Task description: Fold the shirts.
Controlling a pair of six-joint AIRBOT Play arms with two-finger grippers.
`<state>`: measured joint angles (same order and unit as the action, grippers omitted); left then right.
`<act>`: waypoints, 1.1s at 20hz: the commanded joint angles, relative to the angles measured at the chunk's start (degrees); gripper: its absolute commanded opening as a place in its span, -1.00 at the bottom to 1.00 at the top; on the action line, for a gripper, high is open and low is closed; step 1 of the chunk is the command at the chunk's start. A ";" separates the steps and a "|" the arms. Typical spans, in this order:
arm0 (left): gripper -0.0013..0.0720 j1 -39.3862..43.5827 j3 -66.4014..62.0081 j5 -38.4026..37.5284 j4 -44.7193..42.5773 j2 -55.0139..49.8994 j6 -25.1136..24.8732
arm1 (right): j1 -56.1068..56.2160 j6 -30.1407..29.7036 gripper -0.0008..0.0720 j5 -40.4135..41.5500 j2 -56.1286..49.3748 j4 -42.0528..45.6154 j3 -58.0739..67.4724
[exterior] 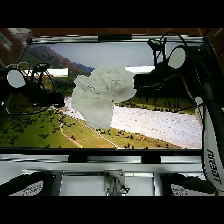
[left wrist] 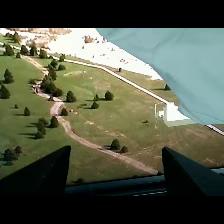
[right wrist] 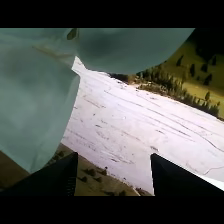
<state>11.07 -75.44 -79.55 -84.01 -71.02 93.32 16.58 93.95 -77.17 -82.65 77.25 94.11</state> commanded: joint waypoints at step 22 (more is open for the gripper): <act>0.89 0.04 0.04 10.29 3.87 -1.07 1.11 | 0.04 1.36 0.84 13.51 -15.34 -13.99 11.39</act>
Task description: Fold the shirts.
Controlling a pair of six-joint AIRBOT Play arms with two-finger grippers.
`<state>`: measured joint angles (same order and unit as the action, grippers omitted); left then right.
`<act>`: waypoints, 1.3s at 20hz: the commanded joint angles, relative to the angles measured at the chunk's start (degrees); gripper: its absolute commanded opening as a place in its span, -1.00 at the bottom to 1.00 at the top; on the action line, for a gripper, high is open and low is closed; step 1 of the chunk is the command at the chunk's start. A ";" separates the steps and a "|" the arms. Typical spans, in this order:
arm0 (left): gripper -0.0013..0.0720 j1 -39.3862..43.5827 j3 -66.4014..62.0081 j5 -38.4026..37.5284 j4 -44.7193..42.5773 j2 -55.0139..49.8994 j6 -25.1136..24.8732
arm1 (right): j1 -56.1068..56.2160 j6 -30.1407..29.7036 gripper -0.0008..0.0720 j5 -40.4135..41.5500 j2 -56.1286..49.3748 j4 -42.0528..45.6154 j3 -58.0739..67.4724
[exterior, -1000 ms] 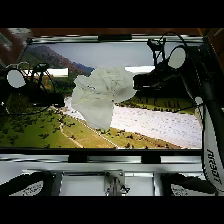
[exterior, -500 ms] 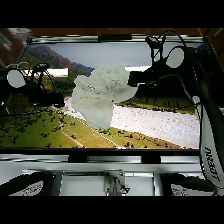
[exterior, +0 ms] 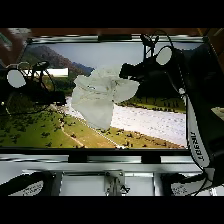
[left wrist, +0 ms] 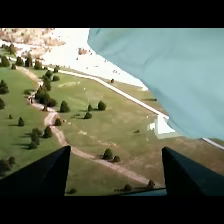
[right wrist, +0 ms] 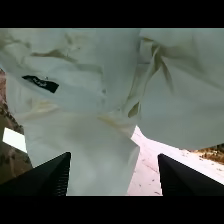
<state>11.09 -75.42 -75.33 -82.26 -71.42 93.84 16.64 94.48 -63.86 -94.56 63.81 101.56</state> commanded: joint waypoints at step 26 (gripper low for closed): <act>-0.65 -2.08 -26.40 28.04 9.40 -38.05 2.67 | 3.37 4.33 0.84 5.22 -16.46 -4.52 4.42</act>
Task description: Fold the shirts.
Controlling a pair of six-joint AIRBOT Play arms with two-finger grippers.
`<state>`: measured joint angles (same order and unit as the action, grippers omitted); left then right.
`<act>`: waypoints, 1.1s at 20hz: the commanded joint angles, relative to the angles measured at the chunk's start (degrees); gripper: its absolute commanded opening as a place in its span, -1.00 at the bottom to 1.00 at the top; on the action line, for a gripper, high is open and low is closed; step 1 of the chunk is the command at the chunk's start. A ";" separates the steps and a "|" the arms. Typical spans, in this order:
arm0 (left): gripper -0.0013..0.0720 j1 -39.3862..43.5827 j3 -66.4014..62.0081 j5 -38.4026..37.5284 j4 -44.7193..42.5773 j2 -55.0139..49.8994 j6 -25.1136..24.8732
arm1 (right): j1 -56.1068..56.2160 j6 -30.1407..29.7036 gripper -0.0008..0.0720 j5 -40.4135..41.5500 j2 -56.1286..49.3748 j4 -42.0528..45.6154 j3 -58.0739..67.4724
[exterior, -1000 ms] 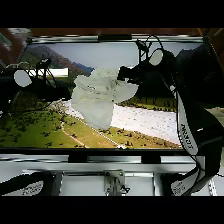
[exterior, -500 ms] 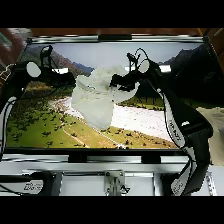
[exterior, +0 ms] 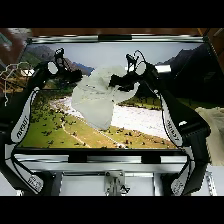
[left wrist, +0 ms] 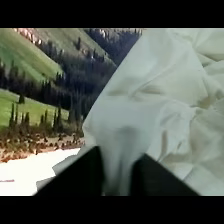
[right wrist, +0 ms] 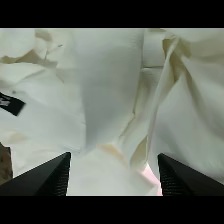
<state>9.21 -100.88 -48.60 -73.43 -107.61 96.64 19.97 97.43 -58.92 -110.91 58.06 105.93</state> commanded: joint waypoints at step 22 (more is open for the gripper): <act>-0.80 10.64 -1.05 -9.90 -2.82 15.72 -15.17 | 2.60 0.48 -0.74 3.80 -0.26 0.31 0.13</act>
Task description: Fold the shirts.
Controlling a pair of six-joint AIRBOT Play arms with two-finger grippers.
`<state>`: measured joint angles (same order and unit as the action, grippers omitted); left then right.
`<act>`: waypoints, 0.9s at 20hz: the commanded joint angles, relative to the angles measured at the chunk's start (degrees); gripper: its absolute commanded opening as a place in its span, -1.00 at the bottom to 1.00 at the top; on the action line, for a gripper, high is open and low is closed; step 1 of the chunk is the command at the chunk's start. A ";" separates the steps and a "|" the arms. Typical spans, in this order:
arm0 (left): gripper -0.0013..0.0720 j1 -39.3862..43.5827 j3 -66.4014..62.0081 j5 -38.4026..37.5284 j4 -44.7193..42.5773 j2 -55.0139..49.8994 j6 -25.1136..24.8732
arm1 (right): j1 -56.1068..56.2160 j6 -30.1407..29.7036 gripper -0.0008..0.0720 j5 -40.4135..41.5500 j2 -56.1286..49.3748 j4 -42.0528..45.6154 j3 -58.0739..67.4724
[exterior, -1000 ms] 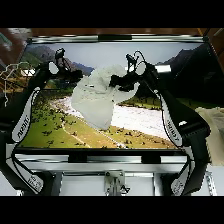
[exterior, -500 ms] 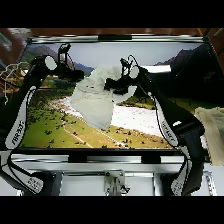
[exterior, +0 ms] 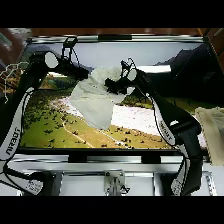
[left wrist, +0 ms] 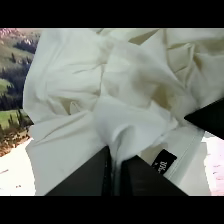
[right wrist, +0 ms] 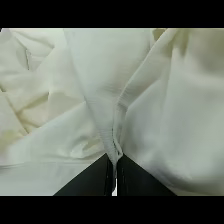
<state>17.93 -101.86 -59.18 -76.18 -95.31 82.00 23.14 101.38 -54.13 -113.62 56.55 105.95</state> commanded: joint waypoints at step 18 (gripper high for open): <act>0.23 11.80 -0.07 -10.34 21.05 21.33 -0.33 | -4.02 -14.36 -0.74 -21.99 30.75 18.71 10.40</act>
<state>32.62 -101.91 -64.38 -53.21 -75.44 81.65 19.05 88.77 -69.38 -83.74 73.60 115.94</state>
